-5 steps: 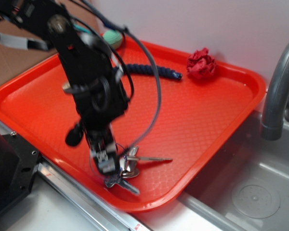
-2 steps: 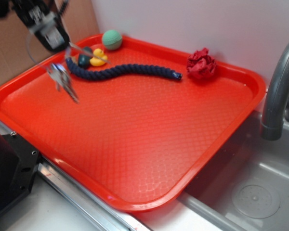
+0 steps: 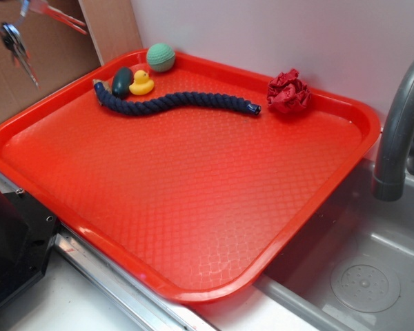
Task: Grab the silver keys.
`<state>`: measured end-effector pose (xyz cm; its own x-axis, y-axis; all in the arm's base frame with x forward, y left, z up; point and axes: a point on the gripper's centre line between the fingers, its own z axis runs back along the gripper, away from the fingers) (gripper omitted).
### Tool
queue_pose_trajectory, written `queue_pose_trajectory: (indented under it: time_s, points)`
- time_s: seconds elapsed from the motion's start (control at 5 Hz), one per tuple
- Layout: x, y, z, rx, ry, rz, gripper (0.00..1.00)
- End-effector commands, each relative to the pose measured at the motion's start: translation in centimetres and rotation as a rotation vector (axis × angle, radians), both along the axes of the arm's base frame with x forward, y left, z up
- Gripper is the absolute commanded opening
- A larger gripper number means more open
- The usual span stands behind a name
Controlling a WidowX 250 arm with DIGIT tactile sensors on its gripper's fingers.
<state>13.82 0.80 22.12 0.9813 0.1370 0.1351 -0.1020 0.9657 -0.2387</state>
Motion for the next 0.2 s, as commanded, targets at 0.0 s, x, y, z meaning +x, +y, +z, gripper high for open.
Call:
queue_pose_trajectory:
  time_s: [0.0]
  points:
    - [-0.24, 1.43, 1.45, 0.07, -0.027, 0.07, 0.0]
